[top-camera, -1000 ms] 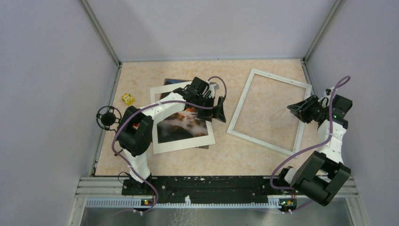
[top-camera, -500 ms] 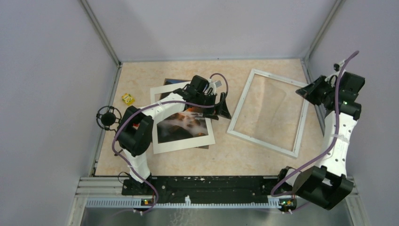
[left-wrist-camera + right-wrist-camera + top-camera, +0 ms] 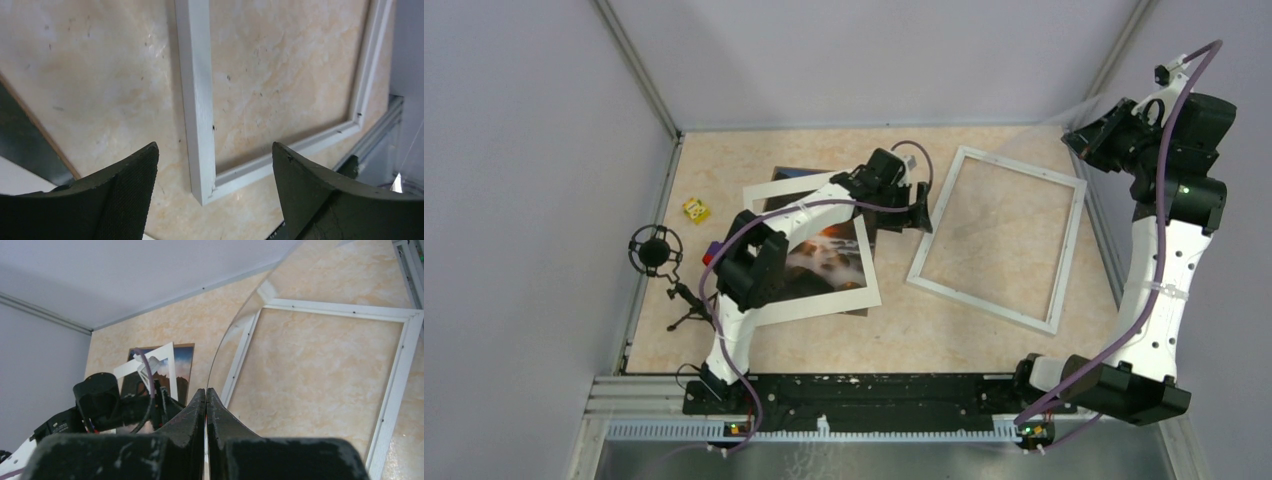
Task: Put the photo into the frame
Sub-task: Move the photo frame to the center of the board.
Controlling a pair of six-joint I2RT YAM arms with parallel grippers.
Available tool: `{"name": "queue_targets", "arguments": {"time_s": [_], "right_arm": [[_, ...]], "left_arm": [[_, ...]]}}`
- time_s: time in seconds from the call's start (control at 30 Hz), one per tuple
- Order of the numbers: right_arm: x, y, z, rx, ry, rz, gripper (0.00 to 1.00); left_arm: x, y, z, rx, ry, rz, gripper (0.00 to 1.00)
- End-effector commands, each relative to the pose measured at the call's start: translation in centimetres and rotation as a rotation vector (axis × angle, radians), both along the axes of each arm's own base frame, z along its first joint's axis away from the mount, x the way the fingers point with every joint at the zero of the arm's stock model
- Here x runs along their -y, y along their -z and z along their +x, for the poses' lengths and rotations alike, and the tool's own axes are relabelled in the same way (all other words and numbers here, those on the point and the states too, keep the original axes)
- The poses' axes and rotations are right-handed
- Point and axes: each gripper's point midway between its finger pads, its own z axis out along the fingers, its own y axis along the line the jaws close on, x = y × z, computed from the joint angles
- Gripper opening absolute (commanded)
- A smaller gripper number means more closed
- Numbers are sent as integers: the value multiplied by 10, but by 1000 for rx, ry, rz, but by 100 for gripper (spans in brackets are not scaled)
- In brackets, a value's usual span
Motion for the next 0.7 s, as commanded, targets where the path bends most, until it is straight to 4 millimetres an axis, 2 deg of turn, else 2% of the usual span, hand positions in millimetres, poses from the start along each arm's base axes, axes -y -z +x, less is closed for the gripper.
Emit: {"name": "queue_targets", "arguments": {"time_s": [0.0, 0.17, 0.27, 0.33, 0.37, 0.5, 0.67], "right_arm": [[3, -23, 4, 62, 18, -24, 0], [4, -31, 2, 74, 20, -41, 0], [2, -31, 0, 79, 16, -38, 0], [2, -30, -2, 81, 18, -42, 0], [1, -29, -3, 80, 17, -42, 0], [-1, -25, -3, 79, 10, -40, 0], [-5, -21, -2, 84, -8, -34, 0]], "left_arm": [[12, 3, 24, 147, -31, 180, 85], [35, 27, 30, 209, -14, 280, 86], [38, 41, 37, 269, -52, 363, 86], [41, 50, 38, 285, -67, 401, 83], [41, 55, 38, 288, -72, 417, 78], [35, 79, 31, 258, -96, 480, 66], [7, 97, 21, 200, -187, 576, 52]]}}
